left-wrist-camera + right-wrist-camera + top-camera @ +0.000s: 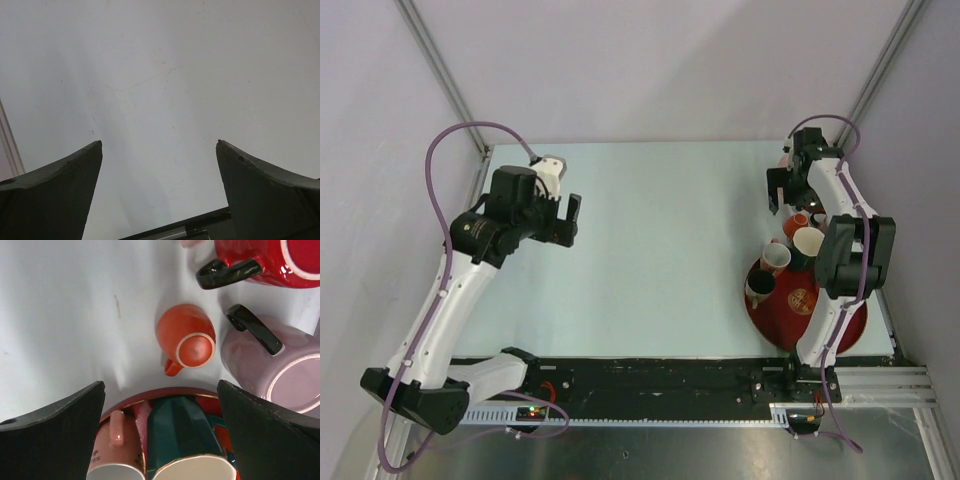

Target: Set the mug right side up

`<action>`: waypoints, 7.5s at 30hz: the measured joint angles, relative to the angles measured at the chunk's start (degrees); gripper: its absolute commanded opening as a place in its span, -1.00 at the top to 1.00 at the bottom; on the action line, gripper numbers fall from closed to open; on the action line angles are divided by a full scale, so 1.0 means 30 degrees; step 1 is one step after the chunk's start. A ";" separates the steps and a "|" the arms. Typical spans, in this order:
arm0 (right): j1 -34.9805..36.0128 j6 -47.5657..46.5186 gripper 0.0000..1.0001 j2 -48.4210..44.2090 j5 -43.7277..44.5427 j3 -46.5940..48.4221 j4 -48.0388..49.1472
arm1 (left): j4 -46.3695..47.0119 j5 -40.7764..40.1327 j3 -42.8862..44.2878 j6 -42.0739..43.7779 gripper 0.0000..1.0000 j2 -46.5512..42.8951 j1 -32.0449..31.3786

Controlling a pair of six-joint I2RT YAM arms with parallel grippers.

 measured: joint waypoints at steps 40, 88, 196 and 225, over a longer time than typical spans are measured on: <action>0.3067 -0.0663 -0.74 0.3643 -0.0933 0.0138 -0.1800 | 0.0306 0.0801 0.0372 0.0007 -0.97 0.1537 0.0648; 0.1005 -2.2301 -0.92 0.3045 -0.9136 -0.1013 -0.0787 | 0.0379 0.0284 0.0627 0.0525 -0.97 0.2142 0.0954; 2.2979 0.2688 -0.58 -0.6404 0.8065 0.4226 0.8961 | 0.3147 -0.5843 0.5151 -0.5894 1.00 0.0765 -0.5180; 2.1325 0.1224 1.00 -0.1464 0.8954 0.8947 0.5559 | 0.4109 -0.4473 0.4160 -0.5202 -0.41 0.0619 -0.5268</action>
